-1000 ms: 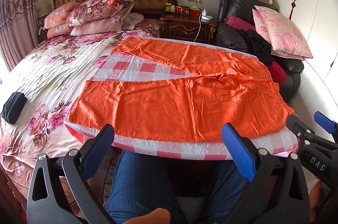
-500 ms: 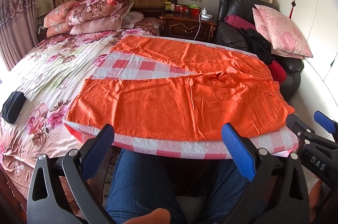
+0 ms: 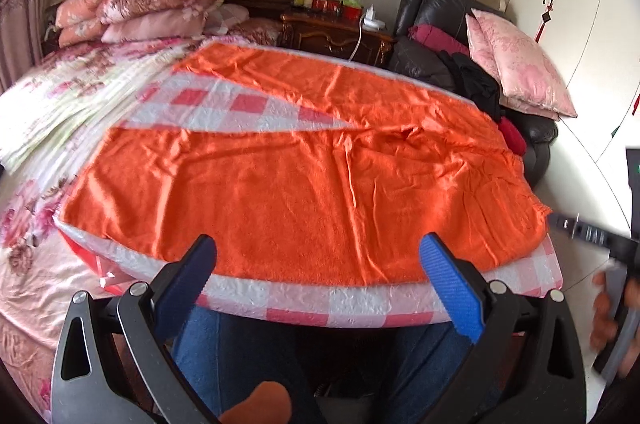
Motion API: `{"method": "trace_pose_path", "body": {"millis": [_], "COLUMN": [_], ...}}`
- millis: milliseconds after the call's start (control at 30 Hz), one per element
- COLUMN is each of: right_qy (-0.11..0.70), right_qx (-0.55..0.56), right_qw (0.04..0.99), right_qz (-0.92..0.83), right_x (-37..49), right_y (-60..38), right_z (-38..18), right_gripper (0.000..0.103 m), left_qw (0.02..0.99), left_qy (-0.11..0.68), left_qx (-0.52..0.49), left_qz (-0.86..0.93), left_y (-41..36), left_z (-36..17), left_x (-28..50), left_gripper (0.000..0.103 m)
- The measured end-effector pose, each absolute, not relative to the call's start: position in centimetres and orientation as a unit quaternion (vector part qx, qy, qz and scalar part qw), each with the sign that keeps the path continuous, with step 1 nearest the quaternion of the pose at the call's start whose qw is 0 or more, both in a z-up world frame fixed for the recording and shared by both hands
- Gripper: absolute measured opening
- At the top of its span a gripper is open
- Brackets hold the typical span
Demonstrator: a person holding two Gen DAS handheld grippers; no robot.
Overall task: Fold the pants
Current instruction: 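Move the right tool to the elastic waistband and close on it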
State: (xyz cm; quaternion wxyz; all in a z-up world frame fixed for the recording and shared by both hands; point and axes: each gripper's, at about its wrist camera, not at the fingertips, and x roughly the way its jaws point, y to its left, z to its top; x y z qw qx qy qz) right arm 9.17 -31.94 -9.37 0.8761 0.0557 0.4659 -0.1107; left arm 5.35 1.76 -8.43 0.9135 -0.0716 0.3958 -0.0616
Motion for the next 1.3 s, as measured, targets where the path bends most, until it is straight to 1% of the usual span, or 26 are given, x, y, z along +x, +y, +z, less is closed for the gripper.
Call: {"method": "trace_pose_path", "body": {"millis": [67,267,400,500,700,900,933,1000,1033,1067,1100,1200,1267,1300], "right_qy": [0.473,0.53,0.538,0.553,0.584,0.58,0.575,0.575,0.576,0.574,0.57,0.547,0.525,0.51], "right_qx": [0.056,0.014,-0.044,-0.068,-0.105,-0.105,-0.102,-0.081,-0.073,-0.089,-0.106,-0.106,-0.095,-0.086], "right_qw": [0.871,0.839,0.833,0.824,0.802,0.806,0.811,0.814,0.814,0.814,0.815,0.83,0.845,0.854], "right_qz": [-0.118,-0.127,-0.121,-0.107,-0.074,-0.046,-0.03,0.011,0.018,0.007,0.007,0.034,0.047,0.057], "right_x": [12.3,27.0,37.1,42.5,49.7,52.7,52.6,52.3,52.2,52.0,51.6,49.8,48.2,47.0], "right_y": [-34.5,-41.3,-43.4,-44.1,-43.5,-44.0,-43.9,-43.7,-43.6,-43.2,-42.7,-41.7,-41.3,-41.1], "right_z": [-9.3,-9.7,-10.4,-11.9,-16.3,-18.0,-18.0,-17.9,-17.8,-17.7,-17.6,-15.9,-14.0,-12.7], "right_gripper": [0.088,0.088,0.088,0.088,0.088,0.088,0.084,0.057,0.038,0.014,0.013,0.01,0.01,0.01], "left_qw": [0.907,0.888,0.878,0.873,0.866,0.872,0.874,0.88,0.884,0.887,0.888,0.887,0.878,0.874], "left_qy": [0.408,0.44,0.46,0.47,0.484,0.474,0.47,0.458,0.451,0.445,0.442,0.437,0.438,0.439], "left_qx": [-0.081,-0.109,-0.117,-0.127,-0.127,-0.122,-0.12,-0.119,-0.118,-0.119,-0.124,-0.151,-0.192,-0.209], "left_qz": [-0.069,-0.077,-0.058,-0.032,0.009,0.025,0.027,0.034,0.035,0.036,0.035,0.019,0.01,0.006], "left_y": [2.0,3.7,5.5,7.2,9.8,12.5,12.9,14.0,14.5,15.0,15.5,17.3,19.2,20.0], "left_z": [-9.7,-12.3,-13.5,-14.0,-14.9,-13.6,-13.3,-12.2,-11.7,-11.1,-10.8,-9.8,-9.3,-9.3], "left_x": [6.4,8.8,10.3,11.5,14.0,17.7,18.5,21.1,22.4,24.3,25.8,31.6,36.0,37.6], "left_gripper": [0.101,0.101,0.101,0.101,0.101,0.101,0.101,0.101,0.101,0.101,0.101,0.1,0.09,0.089]}}
